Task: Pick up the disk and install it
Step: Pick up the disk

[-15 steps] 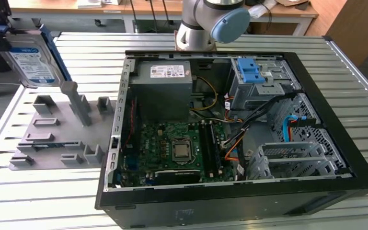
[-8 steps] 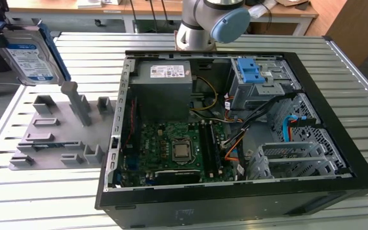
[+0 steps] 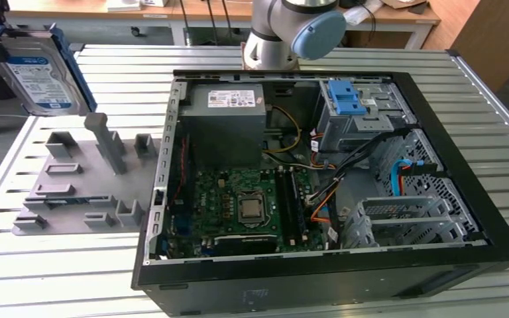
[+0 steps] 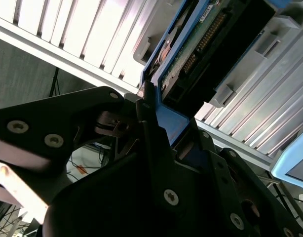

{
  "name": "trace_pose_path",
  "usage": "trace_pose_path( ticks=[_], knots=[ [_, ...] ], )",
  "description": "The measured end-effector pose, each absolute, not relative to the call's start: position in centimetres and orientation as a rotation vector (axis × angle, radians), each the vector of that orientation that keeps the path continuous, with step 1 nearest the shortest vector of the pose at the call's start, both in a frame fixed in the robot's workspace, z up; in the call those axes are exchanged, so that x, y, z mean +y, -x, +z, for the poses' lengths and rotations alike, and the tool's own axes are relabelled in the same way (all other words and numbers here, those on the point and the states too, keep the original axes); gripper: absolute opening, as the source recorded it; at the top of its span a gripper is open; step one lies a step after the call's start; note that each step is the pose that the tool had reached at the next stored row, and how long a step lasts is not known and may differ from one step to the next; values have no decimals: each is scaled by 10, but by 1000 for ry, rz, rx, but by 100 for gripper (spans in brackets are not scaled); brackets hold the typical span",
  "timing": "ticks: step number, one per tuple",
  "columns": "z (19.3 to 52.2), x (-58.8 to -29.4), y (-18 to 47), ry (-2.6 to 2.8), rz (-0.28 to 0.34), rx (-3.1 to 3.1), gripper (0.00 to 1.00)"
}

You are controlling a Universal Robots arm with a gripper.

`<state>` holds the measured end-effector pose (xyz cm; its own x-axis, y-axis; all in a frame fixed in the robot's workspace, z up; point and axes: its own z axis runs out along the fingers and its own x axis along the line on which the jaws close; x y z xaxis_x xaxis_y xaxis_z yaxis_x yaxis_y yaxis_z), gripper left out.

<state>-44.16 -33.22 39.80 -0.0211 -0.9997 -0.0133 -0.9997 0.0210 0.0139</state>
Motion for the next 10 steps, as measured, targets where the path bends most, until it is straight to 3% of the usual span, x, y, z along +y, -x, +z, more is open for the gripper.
trace_pose_path(
  ticks=[10],
  knots=[
    [406,-332,442,-2198,-30,-2244,36]
  ],
)
